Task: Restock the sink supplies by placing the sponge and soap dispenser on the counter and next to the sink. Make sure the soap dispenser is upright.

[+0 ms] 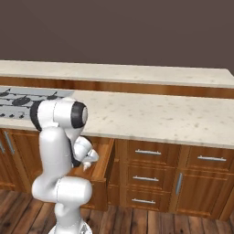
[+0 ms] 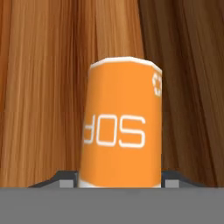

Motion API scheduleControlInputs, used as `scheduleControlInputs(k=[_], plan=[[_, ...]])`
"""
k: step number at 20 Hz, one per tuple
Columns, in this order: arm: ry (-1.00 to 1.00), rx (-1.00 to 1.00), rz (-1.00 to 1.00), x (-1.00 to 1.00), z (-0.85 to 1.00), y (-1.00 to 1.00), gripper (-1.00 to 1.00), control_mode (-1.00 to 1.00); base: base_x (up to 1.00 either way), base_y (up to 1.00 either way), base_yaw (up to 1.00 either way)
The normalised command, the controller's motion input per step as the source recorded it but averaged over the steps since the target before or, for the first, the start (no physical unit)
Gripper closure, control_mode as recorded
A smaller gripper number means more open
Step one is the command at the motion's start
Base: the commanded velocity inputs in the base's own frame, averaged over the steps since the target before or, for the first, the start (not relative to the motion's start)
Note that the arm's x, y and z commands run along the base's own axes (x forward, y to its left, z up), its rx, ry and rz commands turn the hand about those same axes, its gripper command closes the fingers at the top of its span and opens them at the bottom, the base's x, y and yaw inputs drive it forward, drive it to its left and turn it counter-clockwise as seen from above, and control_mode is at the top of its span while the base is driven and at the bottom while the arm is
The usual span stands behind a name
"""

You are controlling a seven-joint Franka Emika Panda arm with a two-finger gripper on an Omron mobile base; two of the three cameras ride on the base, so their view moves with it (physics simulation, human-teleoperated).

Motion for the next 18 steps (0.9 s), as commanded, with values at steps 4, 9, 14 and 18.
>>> scheduleControlInputs(k=[4,9,14,18], plan=[[0.00,0.00,-0.05,-0.50,1.00,0.05,1.00,-1.00,0.00,0.00,0.00],[0.00,0.00,-0.12,-0.30,1.00,0.08,1.00,-1.00,0.00,0.00,0.00],[0.01,0.00,-0.15,-0.21,1.00,0.18,1.00,-1.00,0.00,0.00,0.00],[0.03,0.00,-0.14,-0.27,1.00,0.19,1.00,-1.00,0.00,0.00,0.00]])
